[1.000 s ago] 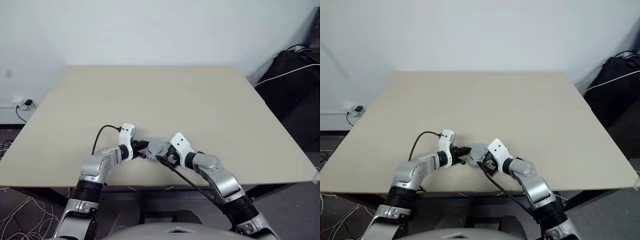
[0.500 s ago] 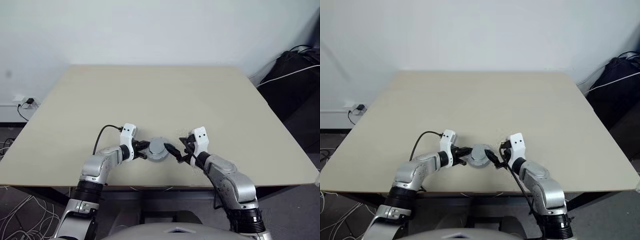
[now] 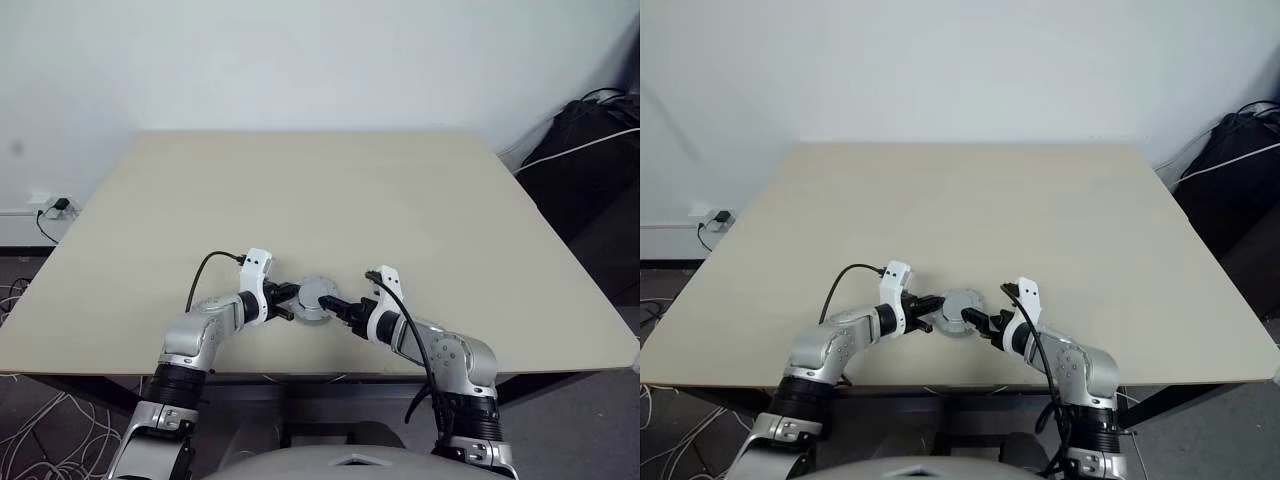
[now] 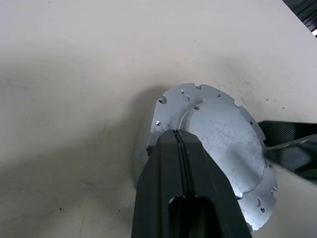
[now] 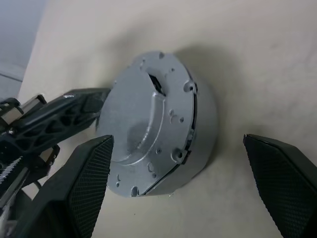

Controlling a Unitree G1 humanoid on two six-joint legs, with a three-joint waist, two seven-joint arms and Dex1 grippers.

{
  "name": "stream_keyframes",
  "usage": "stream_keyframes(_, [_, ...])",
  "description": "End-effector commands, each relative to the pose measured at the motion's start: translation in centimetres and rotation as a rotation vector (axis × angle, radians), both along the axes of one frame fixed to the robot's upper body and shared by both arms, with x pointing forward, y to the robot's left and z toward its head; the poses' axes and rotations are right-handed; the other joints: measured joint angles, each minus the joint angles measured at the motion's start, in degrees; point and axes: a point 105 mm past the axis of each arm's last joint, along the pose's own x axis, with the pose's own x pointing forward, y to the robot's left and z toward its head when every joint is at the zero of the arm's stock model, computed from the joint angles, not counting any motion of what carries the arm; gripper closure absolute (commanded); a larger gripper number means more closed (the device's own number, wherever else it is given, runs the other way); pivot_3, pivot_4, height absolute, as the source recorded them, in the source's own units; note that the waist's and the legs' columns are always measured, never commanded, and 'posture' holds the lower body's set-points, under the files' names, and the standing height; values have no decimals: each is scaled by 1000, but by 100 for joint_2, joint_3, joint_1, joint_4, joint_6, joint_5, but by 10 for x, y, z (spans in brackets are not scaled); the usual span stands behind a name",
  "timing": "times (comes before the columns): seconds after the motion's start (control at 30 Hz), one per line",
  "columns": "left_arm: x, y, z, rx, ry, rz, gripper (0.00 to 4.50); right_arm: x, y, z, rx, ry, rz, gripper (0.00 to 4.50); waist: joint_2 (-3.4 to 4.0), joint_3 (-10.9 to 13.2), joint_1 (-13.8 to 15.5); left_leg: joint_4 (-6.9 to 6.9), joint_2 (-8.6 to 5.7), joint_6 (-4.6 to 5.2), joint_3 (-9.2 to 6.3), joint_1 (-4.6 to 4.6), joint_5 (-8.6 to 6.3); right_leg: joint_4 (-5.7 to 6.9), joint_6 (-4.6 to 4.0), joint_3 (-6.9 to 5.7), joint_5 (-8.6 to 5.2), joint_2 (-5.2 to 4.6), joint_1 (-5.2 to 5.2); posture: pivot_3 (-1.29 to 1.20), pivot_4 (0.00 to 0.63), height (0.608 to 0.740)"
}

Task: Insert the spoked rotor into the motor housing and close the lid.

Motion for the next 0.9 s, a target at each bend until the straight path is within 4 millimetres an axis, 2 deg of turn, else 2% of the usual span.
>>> stream_keyframes(0.03, [-17, -10, -19, 17, 84, -49, 4500, 5, 7, 4, 59, 2, -3, 25, -4, -8, -12, 0, 0, 0, 0, 1, 0, 0, 0, 0, 0, 0, 1, 0, 0, 740])
stream_keyframes(0.3, [-18, -10, -19, 19, 87, -55, 4500, 2, 20, 2, 194, 65, 24, 25, -4, -35, -82, 0, 0, 0, 0, 8, 0, 1, 0, 0, 0, 0, 9, 0, 0, 740])
stream_keyframes(0.53, [-18, -9, -19, 19, 88, -54, 4500, -1, 35, 16, 325, 66, 71, 25, 4, -40, -84, 0, -2, 1, 0, 5, 0, -1, -1, 1, -1, -3, 7, 0, 0, 740])
stream_keyframes(0.77, [-20, -9, -20, 20, 91, -57, 4500, -1, 41, 15, 439, 119, 48, 25, 6, -41, -95, -5, -2, 0, 0, 5, 0, 0, 0, 1, 0, -3, 3, 0, 0, 740])
stream_keyframes(0.9, [-20, -9, -20, 22, 90, -57, 4500, -3, 45, 23, 491, 106, 68, 25, 7, -40, -106, -6, -2, 1, 0, 5, 0, 1, -1, 2, 0, -2, 2, 0, 0, 740])
